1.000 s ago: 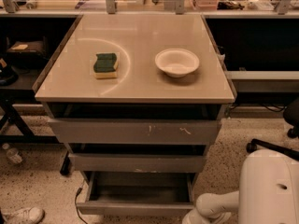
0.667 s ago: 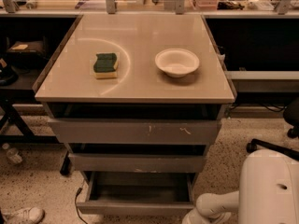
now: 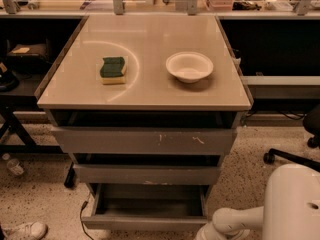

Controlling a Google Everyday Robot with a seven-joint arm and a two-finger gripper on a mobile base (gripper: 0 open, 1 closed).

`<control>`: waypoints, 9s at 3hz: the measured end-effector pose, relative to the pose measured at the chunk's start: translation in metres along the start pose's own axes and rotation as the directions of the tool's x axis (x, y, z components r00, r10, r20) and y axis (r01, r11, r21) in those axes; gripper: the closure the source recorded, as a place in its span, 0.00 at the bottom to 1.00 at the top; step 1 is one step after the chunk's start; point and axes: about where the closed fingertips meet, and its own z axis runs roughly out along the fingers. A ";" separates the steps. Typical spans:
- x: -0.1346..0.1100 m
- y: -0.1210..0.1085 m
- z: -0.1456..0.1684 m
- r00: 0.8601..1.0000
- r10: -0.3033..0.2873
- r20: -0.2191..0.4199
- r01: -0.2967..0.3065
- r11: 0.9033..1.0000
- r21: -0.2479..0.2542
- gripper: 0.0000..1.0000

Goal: Close bottom drawer

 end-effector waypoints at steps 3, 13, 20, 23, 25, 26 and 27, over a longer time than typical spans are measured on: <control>-0.048 -0.053 -0.004 0.993 -0.070 0.091 0.059 0.992 0.111 1.00; -0.079 -0.069 -0.003 0.991 -0.112 0.075 0.100 0.985 0.140 0.41; -0.135 -0.120 -0.001 0.966 -0.111 0.233 0.049 0.965 0.256 0.82; -0.135 -0.120 -0.001 0.966 -0.111 0.233 0.049 0.965 0.256 0.13; -0.135 -0.119 -0.001 0.966 -0.111 0.233 0.049 0.965 0.256 0.00; -0.135 -0.116 0.001 0.966 -0.111 0.233 0.049 0.965 0.256 0.00; -0.136 -0.114 0.003 0.966 -0.111 0.233 0.049 0.965 0.256 0.00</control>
Offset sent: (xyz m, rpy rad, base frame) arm 0.0818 -0.0078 0.0020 -0.0011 -0.2029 -0.0387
